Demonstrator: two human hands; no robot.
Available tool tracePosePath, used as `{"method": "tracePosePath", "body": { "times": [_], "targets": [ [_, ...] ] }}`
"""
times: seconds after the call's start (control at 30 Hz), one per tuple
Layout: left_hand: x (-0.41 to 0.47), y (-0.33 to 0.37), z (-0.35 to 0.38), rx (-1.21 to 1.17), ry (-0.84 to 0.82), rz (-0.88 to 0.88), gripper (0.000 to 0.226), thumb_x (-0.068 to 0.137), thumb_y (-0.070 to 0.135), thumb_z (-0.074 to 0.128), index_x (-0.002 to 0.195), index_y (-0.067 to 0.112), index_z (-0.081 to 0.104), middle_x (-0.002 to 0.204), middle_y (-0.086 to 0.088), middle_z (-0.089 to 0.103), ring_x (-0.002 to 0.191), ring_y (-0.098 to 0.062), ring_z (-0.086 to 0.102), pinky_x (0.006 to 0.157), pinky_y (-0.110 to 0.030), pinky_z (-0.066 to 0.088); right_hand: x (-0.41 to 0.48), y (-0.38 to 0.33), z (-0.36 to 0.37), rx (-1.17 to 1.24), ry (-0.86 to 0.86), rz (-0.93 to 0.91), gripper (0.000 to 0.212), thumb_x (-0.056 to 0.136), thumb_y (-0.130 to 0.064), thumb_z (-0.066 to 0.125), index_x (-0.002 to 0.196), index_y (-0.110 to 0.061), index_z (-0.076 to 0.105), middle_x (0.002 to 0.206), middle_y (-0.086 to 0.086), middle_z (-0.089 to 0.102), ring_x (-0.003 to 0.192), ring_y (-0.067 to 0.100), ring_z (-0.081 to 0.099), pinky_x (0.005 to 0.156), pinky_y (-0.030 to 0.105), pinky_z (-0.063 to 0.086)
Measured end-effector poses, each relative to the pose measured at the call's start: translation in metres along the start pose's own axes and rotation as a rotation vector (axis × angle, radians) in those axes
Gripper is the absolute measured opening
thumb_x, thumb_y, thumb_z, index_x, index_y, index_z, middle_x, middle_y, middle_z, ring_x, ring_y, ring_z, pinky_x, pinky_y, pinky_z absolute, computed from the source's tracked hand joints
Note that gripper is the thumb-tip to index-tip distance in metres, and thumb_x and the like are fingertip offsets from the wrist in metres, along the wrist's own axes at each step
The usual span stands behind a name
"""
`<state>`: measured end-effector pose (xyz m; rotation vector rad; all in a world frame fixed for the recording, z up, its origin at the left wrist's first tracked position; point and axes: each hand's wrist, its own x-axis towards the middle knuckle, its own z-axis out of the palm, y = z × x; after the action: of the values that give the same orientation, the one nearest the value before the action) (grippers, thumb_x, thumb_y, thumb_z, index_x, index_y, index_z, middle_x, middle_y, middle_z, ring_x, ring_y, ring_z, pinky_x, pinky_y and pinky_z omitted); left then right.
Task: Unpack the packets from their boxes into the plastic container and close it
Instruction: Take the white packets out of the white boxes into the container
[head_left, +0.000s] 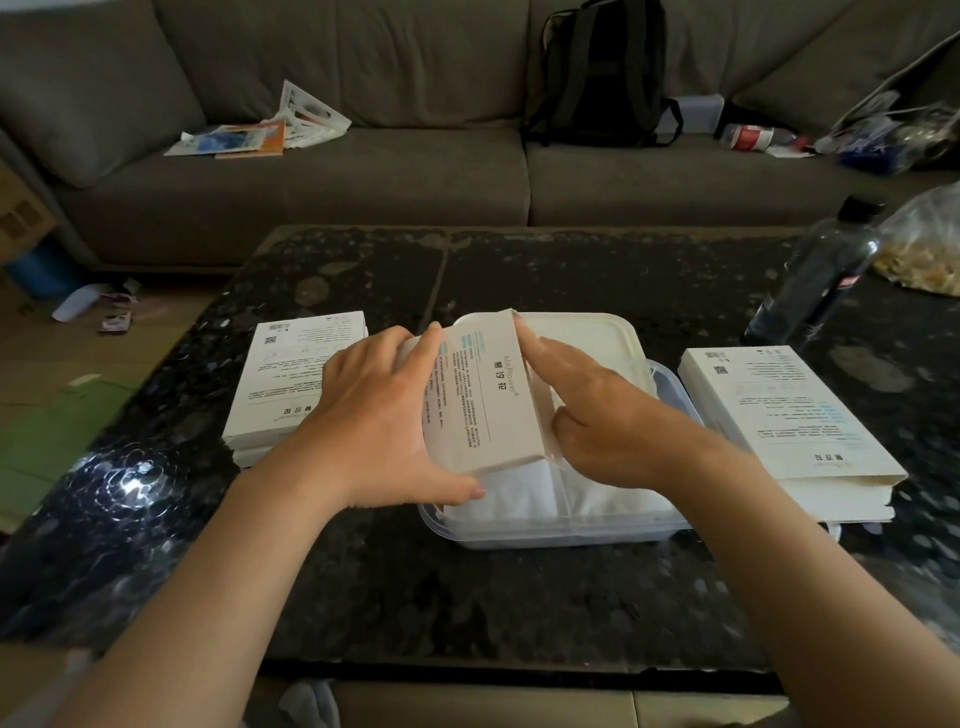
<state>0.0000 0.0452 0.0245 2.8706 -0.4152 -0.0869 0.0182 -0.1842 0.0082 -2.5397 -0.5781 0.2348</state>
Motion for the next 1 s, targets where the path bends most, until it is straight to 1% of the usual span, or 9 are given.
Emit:
{"method": "tracePosePath", "body": {
  "times": [0.07, 0.17, 0.27, 0.33, 0.43, 0.5, 0.6, 0.7, 1.0],
  "targets": [
    [0.000, -0.001, -0.002, -0.005, 0.006, -0.003, 0.143, 0.052, 0.082, 0.074, 0.156, 0.031, -0.010, 0.150, 0.012, 0.008, 0.143, -0.016, 0.007, 0.120, -0.041, 0.011, -0.001, 0.000, -0.003, 0.028, 0.020, 0.050, 0.091, 0.101, -0.006, 0.051, 0.158, -0.043, -0.009, 0.158, -0.009, 0.029, 0.145, 0.016, 0.031, 0.112, 0.031, 0.035],
    [-0.002, 0.000, -0.002, -0.017, -0.003, 0.009, 0.142, 0.052, 0.079, 0.076, 0.155, 0.033, -0.011, 0.147, 0.015, 0.008, 0.141, -0.015, 0.007, 0.120, -0.040, 0.012, 0.000, 0.003, -0.005, 0.077, 0.035, 0.078, 0.090, 0.100, -0.004, 0.052, 0.158, -0.047, -0.003, 0.157, -0.015, 0.030, 0.145, 0.014, 0.031, 0.101, 0.024, 0.035],
    [-0.002, 0.004, 0.000, -0.010, 0.001, 0.031, 0.142, 0.052, 0.079, 0.076, 0.155, 0.033, -0.010, 0.146, 0.015, 0.009, 0.139, -0.014, 0.008, 0.120, -0.039, 0.014, 0.002, 0.002, -0.003, 0.120, 0.059, 0.092, 0.084, 0.099, -0.003, 0.052, 0.159, -0.044, 0.010, 0.155, -0.015, 0.035, 0.144, 0.012, 0.033, 0.097, 0.022, 0.035],
    [-0.001, 0.005, 0.000, -0.001, 0.000, 0.032, 0.141, 0.053, 0.079, 0.076, 0.155, 0.032, -0.010, 0.147, 0.014, 0.009, 0.140, -0.014, 0.008, 0.120, -0.039, 0.013, 0.001, 0.001, -0.004, 0.148, 0.161, 0.108, 0.075, 0.098, -0.003, 0.053, 0.158, -0.039, 0.025, 0.152, -0.013, 0.041, 0.141, 0.012, 0.038, 0.096, 0.023, 0.039],
    [-0.002, 0.005, -0.001, -0.014, -0.005, 0.013, 0.141, 0.054, 0.079, 0.077, 0.155, 0.032, -0.010, 0.149, 0.013, 0.008, 0.141, -0.015, 0.007, 0.120, -0.040, 0.013, -0.001, -0.003, -0.007, 0.191, 0.346, 0.101, 0.054, 0.094, -0.002, 0.055, 0.138, -0.034, 0.056, 0.142, -0.012, 0.051, 0.133, 0.012, 0.048, 0.086, 0.020, 0.045],
    [-0.002, 0.004, -0.001, -0.016, -0.010, 0.010, 0.142, 0.053, 0.079, 0.076, 0.155, 0.032, -0.010, 0.149, 0.014, 0.008, 0.141, -0.015, 0.007, 0.120, -0.040, 0.014, -0.003, -0.006, -0.007, 0.193, 0.345, 0.091, 0.051, 0.095, -0.003, 0.054, 0.131, -0.038, 0.062, 0.146, -0.012, 0.048, 0.137, 0.014, 0.044, 0.091, 0.023, 0.047],
    [-0.002, 0.002, 0.002, -0.005, -0.014, 0.023, 0.143, 0.050, 0.082, 0.073, 0.155, 0.033, -0.011, 0.147, 0.015, 0.008, 0.141, -0.015, 0.008, 0.120, -0.040, 0.014, -0.006, -0.011, -0.010, 0.169, 0.265, 0.110, 0.054, 0.100, -0.004, 0.050, 0.136, -0.043, 0.058, 0.159, -0.013, 0.034, 0.146, 0.018, 0.033, 0.107, 0.034, 0.044],
    [-0.001, 0.003, 0.003, -0.001, -0.010, 0.033, 0.142, 0.050, 0.083, 0.073, 0.155, 0.033, -0.011, 0.147, 0.014, 0.009, 0.140, -0.014, 0.009, 0.120, -0.040, 0.014, -0.006, -0.013, -0.010, 0.167, 0.196, 0.113, 0.060, 0.102, -0.005, 0.047, 0.146, -0.046, 0.045, 0.163, -0.013, 0.026, 0.151, 0.020, 0.025, 0.113, 0.038, 0.038],
    [0.000, 0.004, 0.001, -0.001, -0.005, 0.023, 0.142, 0.052, 0.080, 0.076, 0.155, 0.033, -0.011, 0.150, 0.013, 0.007, 0.142, -0.015, 0.007, 0.120, -0.042, 0.014, 0.000, 0.001, -0.005, 0.282, 0.185, 0.091, 0.078, 0.098, -0.002, 0.051, 0.152, -0.053, 0.029, 0.160, -0.015, 0.032, 0.149, 0.014, 0.029, 0.106, 0.035, 0.044]
  ]
}}
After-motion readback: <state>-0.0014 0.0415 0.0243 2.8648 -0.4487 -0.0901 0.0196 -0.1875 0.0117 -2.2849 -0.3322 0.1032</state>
